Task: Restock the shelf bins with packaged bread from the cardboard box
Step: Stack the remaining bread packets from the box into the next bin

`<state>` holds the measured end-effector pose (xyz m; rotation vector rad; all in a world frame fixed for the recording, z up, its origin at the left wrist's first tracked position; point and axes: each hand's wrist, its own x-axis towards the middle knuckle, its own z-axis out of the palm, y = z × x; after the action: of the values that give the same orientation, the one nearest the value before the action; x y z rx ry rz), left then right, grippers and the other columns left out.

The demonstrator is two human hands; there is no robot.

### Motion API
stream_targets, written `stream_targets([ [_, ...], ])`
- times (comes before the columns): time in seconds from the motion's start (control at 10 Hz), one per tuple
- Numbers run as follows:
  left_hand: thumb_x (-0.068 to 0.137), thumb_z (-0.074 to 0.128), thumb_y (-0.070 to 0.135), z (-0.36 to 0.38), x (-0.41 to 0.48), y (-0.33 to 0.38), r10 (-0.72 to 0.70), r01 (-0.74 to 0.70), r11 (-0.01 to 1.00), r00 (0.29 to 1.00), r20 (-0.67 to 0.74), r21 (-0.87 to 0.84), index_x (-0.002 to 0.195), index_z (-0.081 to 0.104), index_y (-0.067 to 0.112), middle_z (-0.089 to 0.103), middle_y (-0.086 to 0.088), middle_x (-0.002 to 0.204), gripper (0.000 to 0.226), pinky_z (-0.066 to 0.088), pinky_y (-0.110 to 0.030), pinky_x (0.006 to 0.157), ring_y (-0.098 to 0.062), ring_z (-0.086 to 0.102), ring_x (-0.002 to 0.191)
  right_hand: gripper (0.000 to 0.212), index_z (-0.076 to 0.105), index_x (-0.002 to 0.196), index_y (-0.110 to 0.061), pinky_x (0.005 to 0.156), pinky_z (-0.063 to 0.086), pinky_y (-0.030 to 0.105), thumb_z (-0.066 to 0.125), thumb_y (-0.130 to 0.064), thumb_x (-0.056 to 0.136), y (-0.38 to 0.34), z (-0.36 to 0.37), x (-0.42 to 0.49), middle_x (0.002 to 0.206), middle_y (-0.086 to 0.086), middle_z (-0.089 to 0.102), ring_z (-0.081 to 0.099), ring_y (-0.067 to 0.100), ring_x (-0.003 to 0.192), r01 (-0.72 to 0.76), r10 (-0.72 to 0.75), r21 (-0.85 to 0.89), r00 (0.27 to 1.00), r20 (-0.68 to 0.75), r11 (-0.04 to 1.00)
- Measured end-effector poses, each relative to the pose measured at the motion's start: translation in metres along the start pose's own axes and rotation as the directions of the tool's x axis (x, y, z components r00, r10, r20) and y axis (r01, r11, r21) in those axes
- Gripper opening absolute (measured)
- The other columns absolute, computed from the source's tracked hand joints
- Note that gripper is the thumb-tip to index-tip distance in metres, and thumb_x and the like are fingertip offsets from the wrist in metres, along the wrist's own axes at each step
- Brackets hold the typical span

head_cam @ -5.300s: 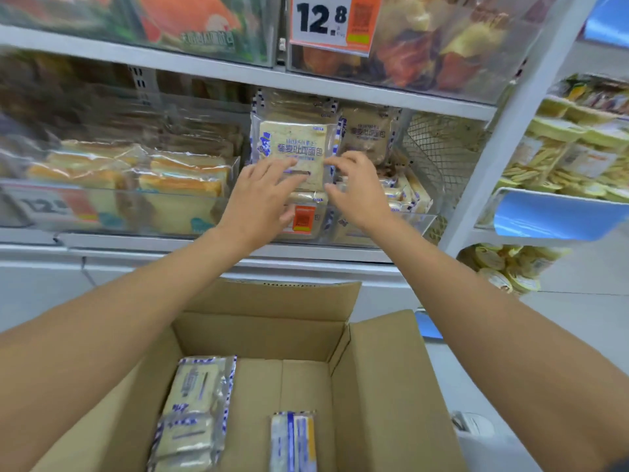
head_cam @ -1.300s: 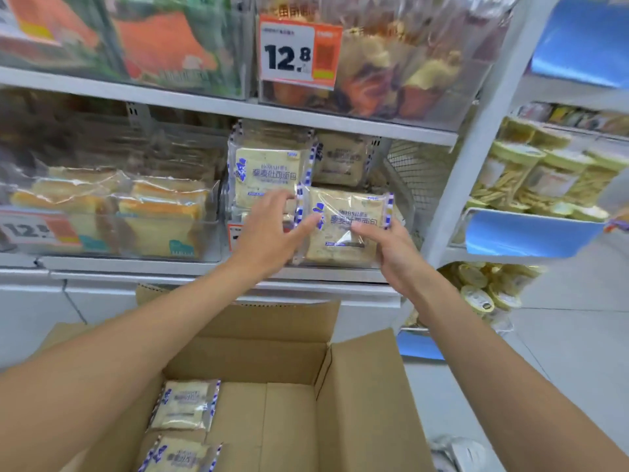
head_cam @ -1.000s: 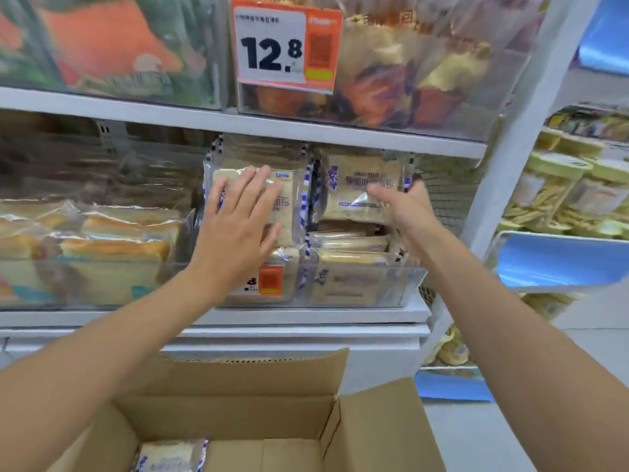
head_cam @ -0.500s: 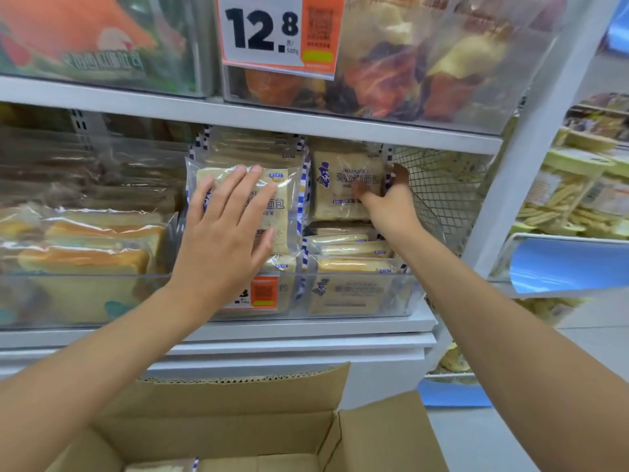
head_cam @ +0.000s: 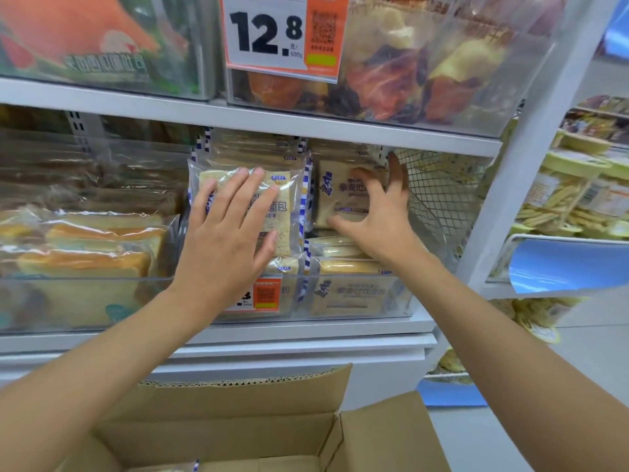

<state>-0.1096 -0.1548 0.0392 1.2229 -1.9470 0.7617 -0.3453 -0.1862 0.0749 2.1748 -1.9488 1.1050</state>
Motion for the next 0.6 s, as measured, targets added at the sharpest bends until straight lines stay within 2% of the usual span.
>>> stream_targets([
  [0.1,0.098,0.043,0.035,0.001,-0.001,0.001,0.001,-0.001,1.0,1.0,0.002,-0.004,0.144,0.044,0.012,0.039,-0.012,0.152,0.051,0.02,-0.052,0.118,-0.028,0.032,0.143,0.08,0.038,0.138,-0.033,0.119,-0.001,0.057,0.075,-0.056,0.07,0.004,-0.001,0.007,0.16,0.0,0.006,-0.008,0.028,0.149,0.13,-0.122,-0.149,0.991,0.064,0.98],
  [0.2,0.098,0.042,0.035,0.0,-0.001,0.001,-0.001,0.001,1.0,1.0,0.003,-0.001,0.144,0.043,0.012,0.039,-0.012,0.152,0.051,0.019,-0.051,0.118,-0.028,0.032,0.143,0.084,0.041,0.135,-0.025,0.117,0.022,0.053,0.078,-0.057,0.066,0.002,0.001,0.017,0.151,0.007,0.026,0.013,0.034,0.145,0.145,-0.148,-0.188,0.989,-0.001,0.971],
  [0.3,0.098,0.042,0.035,0.0,-0.001,0.0,0.0,0.0,1.0,1.0,0.003,0.006,0.144,0.044,0.012,0.039,-0.012,0.153,0.051,0.019,-0.051,0.118,-0.028,0.032,0.143,0.084,0.041,0.137,-0.016,0.117,0.02,0.054,0.077,-0.053,0.071,0.0,0.01,0.013,0.153,0.015,0.023,0.011,0.04,0.145,0.162,-0.179,-0.247,0.982,-0.051,0.956],
  [0.4,0.098,0.043,0.035,0.001,-0.001,0.0,0.003,-0.003,1.0,1.0,-0.002,0.007,0.144,0.044,0.012,0.039,-0.012,0.152,0.051,0.02,-0.051,0.118,-0.028,0.032,0.143,0.088,0.04,0.139,-0.013,0.119,0.014,0.053,0.078,-0.053,0.071,0.002,0.01,0.012,0.157,0.015,0.017,0.007,0.036,0.147,0.192,-0.219,-0.279,0.973,-0.068,0.941],
  [0.6,0.098,0.044,0.034,0.002,-0.001,-0.001,0.012,-0.013,1.0,1.0,-0.016,-0.005,0.143,0.045,0.011,0.04,-0.012,0.152,0.05,0.022,-0.053,0.117,-0.029,0.034,0.142,0.089,0.039,0.135,-0.014,0.116,0.021,0.054,0.08,-0.054,0.067,-0.002,0.015,0.022,0.149,0.014,0.027,0.016,0.035,0.144,0.165,-0.184,-0.217,0.98,-0.07,0.962],
])
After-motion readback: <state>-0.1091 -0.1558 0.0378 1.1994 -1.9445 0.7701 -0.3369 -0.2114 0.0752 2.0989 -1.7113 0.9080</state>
